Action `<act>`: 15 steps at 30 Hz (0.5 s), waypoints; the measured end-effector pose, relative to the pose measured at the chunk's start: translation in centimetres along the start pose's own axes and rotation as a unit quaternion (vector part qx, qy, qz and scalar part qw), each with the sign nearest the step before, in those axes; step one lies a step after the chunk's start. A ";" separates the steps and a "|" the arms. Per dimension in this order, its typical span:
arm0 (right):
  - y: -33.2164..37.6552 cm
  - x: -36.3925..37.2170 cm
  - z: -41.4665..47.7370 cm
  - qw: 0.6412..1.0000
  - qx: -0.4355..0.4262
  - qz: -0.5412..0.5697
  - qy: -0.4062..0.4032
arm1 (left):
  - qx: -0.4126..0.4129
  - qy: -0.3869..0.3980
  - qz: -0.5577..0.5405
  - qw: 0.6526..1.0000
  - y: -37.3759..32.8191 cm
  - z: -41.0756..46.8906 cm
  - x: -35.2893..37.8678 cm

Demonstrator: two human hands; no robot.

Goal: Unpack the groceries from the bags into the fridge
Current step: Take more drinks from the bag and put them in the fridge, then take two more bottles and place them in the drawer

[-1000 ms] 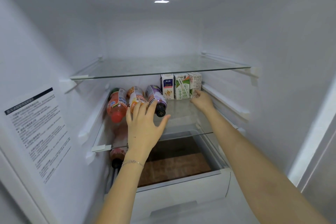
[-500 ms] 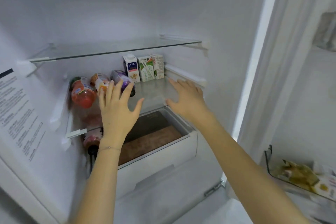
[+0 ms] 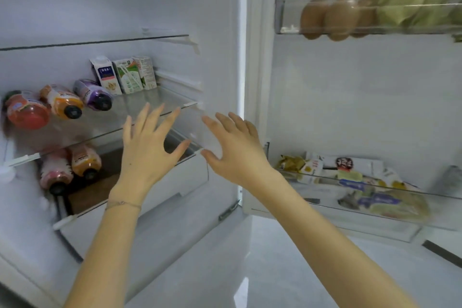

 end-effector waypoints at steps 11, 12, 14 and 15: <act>-16.7 -6.8 -16.4 0.988 0.143 -0.053 -0.012 | 0.084 0.041 -0.105 0.990 -20.2 -3.4 4.6; -18.4 -7.3 -18.3 0.986 0.159 -0.056 -0.010 | 0.091 0.048 -0.117 0.988 -22.3 -3.8 5.2; -21.8 -8.4 -22.1 0.979 0.190 -0.066 -0.007 | 0.108 0.058 -0.142 0.982 -26.5 -4.6 6.4; -23.4 -9.0 -24.0 0.976 0.207 -0.072 -0.006 | 0.120 0.058 -0.155 0.979 -28.7 -5.0 6.9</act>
Point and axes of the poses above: each hand's wrist, its own z-axis towards the middle knuckle, its own x-axis out of the palm, y = z × x, the point moved 9 cm from there along z, towards the middle knuckle, and after that the axes turned 10 degrees about -z, right-handed, at the moved point
